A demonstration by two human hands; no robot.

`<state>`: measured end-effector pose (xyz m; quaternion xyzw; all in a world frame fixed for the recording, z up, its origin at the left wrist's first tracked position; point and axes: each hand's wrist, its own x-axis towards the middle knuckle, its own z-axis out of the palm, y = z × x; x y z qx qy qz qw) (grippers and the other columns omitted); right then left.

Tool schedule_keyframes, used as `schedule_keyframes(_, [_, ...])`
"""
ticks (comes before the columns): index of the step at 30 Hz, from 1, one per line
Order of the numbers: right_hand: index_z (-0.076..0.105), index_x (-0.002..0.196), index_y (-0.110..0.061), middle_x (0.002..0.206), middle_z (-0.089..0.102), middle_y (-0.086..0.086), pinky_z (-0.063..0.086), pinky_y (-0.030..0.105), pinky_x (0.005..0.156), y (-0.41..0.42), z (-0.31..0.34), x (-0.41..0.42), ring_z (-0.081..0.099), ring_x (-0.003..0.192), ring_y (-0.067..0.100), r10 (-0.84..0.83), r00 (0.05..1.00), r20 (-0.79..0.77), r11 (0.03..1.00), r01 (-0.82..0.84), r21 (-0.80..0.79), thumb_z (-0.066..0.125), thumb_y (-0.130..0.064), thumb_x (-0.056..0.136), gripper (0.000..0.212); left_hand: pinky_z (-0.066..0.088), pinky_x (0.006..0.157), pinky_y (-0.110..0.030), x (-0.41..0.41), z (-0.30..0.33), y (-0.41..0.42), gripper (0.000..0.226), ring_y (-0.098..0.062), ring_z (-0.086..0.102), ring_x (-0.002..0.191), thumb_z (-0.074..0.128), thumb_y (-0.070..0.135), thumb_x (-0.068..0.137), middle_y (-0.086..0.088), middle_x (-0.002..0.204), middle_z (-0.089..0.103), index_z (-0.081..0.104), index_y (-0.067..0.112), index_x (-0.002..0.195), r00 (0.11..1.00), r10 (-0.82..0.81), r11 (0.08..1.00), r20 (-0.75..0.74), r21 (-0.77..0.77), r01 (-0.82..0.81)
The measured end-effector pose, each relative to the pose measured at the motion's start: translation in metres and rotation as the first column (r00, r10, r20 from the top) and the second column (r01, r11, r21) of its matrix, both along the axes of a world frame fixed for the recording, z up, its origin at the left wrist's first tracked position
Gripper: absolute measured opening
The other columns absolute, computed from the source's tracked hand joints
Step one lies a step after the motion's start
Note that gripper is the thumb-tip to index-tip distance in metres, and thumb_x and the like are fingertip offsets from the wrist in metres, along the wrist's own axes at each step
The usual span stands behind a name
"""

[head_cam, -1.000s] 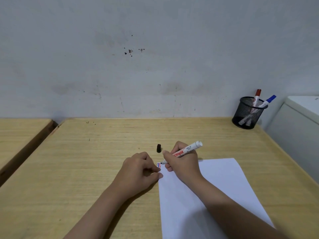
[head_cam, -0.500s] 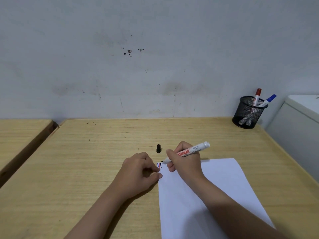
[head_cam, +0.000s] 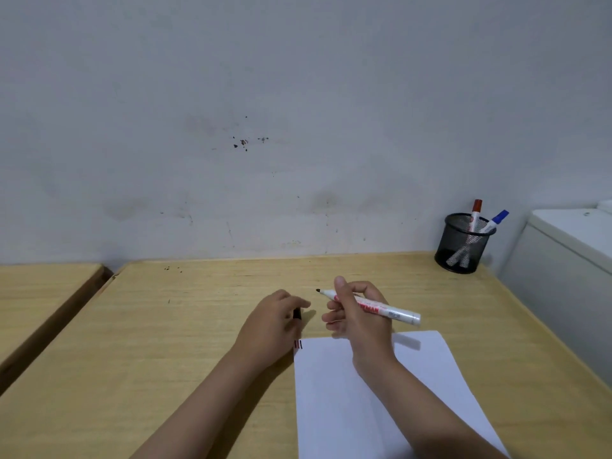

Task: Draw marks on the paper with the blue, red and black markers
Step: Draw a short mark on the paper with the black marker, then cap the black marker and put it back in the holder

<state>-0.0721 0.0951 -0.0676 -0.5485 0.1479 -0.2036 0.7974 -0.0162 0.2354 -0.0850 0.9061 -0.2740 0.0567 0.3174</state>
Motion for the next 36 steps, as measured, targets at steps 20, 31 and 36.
schedule_keyframes(20, [0.070, 0.073, -0.011, 0.064, 0.070, 0.009, 0.050, 0.030, 0.049, -0.033, 0.027, -0.056, 0.066, 0.064, 0.015, 0.192, 0.968, 0.161, 0.932, -0.129, -0.338, 0.066, -0.014, 0.069, 0.006, 0.058, 0.066, -0.021, -0.042, 0.057, -0.008, 0.011, -0.014, 0.069, 0.067, 0.064, -0.003, 0.076, -0.007, 0.071, 0.071, 0.068, 0.002, 0.085, 0.700, -0.431, 0.631, -0.569, -0.745, -0.217])
schedule_keyframes(31, [0.077, 0.084, -0.020, 0.084, 0.075, 0.008, 0.056, 0.029, 0.068, -0.036, 0.047, -0.074, 0.067, 0.070, 0.022, 0.299, 0.930, 0.216, 0.897, -0.196, -0.397, 0.077, -0.019, 0.069, 0.015, 0.057, 0.064, -0.022, -0.066, 0.078, -0.005, 0.016, -0.018, 0.070, 0.065, 0.073, 0.008, 0.059, -0.009, 0.067, 0.073, 0.073, 0.006, 0.075, 0.810, -0.400, 0.594, -0.429, -0.794, -0.127])
schedule_keyframes(36, [0.076, 0.087, -0.024, 0.087, 0.075, 0.006, 0.059, 0.035, 0.073, -0.024, 0.045, -0.077, 0.071, 0.079, 0.025, 0.259, 0.926, 0.276, 0.927, -0.159, -0.339, 0.081, -0.034, 0.065, 0.024, 0.058, 0.067, -0.025, -0.073, 0.082, -0.008, 0.015, -0.020, 0.071, 0.069, 0.074, 0.008, 0.058, -0.012, 0.071, 0.073, 0.074, 0.007, 0.073, 0.870, -0.366, 0.544, -0.331, -0.834, -0.088])
